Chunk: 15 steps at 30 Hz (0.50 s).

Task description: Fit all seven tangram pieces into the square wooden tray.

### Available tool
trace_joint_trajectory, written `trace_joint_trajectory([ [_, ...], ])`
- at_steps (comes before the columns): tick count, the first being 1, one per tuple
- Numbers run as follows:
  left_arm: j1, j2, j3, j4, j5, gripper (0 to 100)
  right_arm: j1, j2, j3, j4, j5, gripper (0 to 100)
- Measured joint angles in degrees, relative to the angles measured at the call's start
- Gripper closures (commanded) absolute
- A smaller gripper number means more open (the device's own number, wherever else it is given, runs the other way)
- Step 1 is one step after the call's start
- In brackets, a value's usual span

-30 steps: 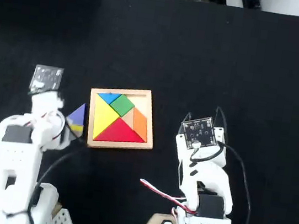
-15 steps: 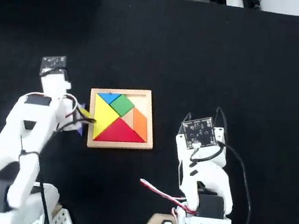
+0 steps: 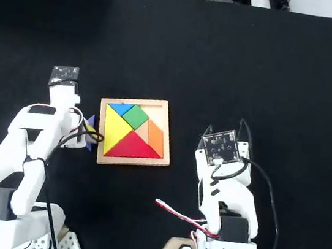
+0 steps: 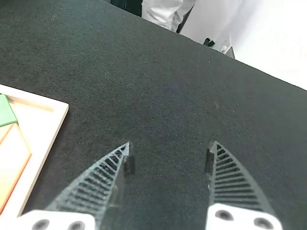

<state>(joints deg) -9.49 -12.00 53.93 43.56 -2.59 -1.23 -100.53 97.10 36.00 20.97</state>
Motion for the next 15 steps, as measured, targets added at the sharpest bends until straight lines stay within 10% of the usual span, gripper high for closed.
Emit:
trace_joint_trajectory([
  [15, -10.64, 0.00, -7.12, 2.29, -15.03, 71, 0.00, 0.00, 0.00, 0.00, 0.00, 75.4],
])
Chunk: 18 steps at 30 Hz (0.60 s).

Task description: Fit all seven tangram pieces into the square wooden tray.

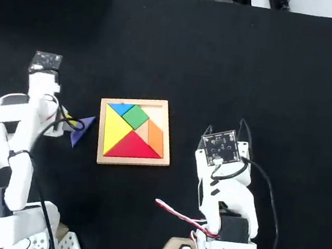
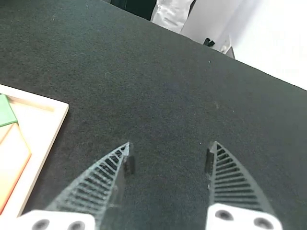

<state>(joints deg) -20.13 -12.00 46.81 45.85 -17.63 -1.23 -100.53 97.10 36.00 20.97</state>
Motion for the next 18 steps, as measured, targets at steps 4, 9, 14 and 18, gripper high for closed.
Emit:
trace_joint_trajectory([
  [4, -1.41, 0.18, -1.49, 0.00, -2.11, 71, 0.00, 0.00, 0.00, 0.00, 0.00, 75.4],
  [9, 0.35, 0.00, -2.99, 6.77, -1.58, 71, 0.00, 0.00, 0.00, 0.00, 0.00, 75.4],
  [14, 8.70, -0.70, -3.43, 10.37, -0.35, 71, 0.00, 0.00, 0.00, 0.00, 0.00, 75.4],
  [18, 9.76, 2.64, -3.16, 5.80, -0.35, 71, 0.00, 0.00, 0.00, 0.97, 0.00, 75.4],
])
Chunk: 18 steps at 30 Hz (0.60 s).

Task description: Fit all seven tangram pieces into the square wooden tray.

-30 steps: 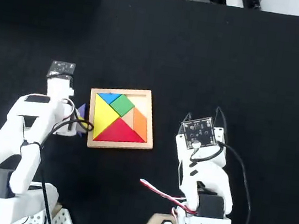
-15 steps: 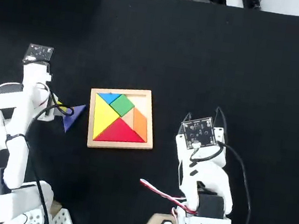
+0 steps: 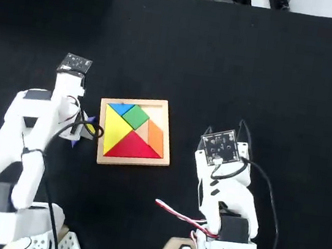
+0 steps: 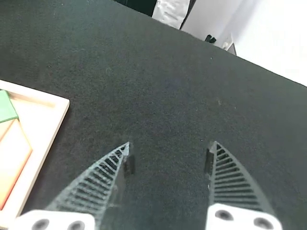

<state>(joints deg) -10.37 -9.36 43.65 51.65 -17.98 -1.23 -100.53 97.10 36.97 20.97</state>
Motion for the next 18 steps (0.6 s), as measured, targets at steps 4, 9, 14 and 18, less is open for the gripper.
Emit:
trace_joint_trajectory([
  [4, -2.37, 5.36, -0.18, -2.29, -2.73, 71, 0.00, 0.00, 0.00, 0.26, 0.00, 75.4],
  [9, -6.51, 8.62, -1.67, -2.37, -8.79, 71, 0.00, 0.00, 0.00, 0.26, 0.00, 75.5],
  [14, -11.78, 9.14, -4.92, -2.46, -13.19, 71, 0.00, 0.00, 0.00, 0.26, 0.00, 75.5],
  [18, -14.77, 9.67, -8.26, -2.46, -16.00, 71, 0.00, 0.00, 0.00, 0.26, 0.00, 75.5],
])
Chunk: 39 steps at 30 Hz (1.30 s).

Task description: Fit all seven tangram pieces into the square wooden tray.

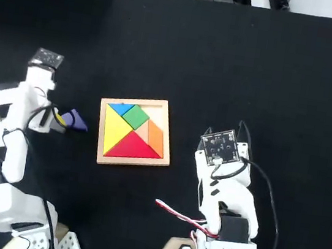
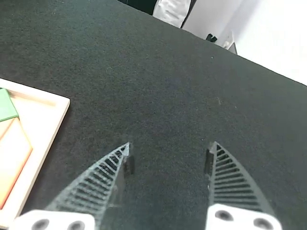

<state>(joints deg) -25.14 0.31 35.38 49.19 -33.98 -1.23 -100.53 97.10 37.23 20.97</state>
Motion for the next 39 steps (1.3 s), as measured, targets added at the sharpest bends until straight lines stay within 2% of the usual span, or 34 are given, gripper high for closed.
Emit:
trace_joint_trajectory([
  [8, -0.44, 0.00, -5.89, -0.35, 0.18, 71, 0.00, 0.00, 0.00, 0.00, 0.00, 75.5],
  [11, 0.18, 0.00, -7.56, 0.09, 5.19, 71, 0.00, 0.00, 0.00, 0.00, 0.00, 75.5],
  [13, 1.76, 0.00, -9.41, 3.43, 9.93, 71, 0.00, 0.00, 0.00, 0.00, 0.00, 75.5],
  [18, 8.62, -1.49, -14.15, 19.60, 22.51, 71, 0.00, 0.00, 0.00, 0.00, 0.00, 75.5],
  [22, 11.16, -1.76, -14.24, 23.38, 38.24, 71, 0.00, 0.00, 0.00, 0.00, 0.00, 75.5],
  [27, 11.78, -1.76, -9.14, 21.63, 59.96, 71, 0.00, 0.00, 0.00, 0.00, 0.00, 75.5],
  [32, 10.81, -1.76, -6.95, 14.59, 73.67, 71, 0.00, 0.00, 0.00, 0.18, 0.00, 75.5],
  [34, 10.64, -1.41, -6.59, 13.19, 76.92, 71, 0.00, 0.00, 0.00, 0.62, 0.00, 75.5],
  [39, 10.20, 1.93, -5.89, 9.58, 79.21, 71, 0.00, 0.00, 0.00, 0.79, 0.00, 75.5],
])
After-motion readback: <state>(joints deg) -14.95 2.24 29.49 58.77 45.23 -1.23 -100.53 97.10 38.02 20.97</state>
